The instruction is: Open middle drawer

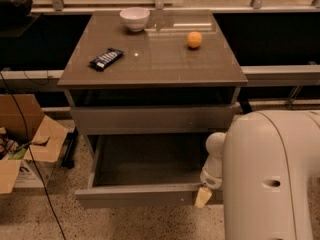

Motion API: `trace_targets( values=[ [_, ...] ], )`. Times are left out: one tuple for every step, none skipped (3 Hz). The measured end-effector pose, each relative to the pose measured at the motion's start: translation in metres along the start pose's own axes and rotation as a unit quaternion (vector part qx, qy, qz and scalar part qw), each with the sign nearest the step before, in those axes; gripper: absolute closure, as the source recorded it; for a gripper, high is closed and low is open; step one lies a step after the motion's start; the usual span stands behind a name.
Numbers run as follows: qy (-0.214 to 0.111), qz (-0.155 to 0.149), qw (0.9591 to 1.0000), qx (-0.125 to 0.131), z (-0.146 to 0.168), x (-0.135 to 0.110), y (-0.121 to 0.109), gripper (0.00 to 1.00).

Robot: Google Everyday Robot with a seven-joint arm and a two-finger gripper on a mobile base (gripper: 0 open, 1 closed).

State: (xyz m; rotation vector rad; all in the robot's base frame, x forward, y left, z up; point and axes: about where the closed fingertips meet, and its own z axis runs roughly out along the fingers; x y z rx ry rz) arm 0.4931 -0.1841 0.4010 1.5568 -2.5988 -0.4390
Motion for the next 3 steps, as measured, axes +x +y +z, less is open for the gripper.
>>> trace_targets(
  values=[
    [0.0, 0.0, 1.0, 0.0, 0.0, -0.001, 0.0, 0.0],
    [-0.007, 0.028, 0.9995, -0.01, 0.011, 0.024, 0.02, 0.0],
    [-0.007, 0.028, 0.9995, -0.01, 0.009, 0.022, 0.019, 0.0]
  ],
)
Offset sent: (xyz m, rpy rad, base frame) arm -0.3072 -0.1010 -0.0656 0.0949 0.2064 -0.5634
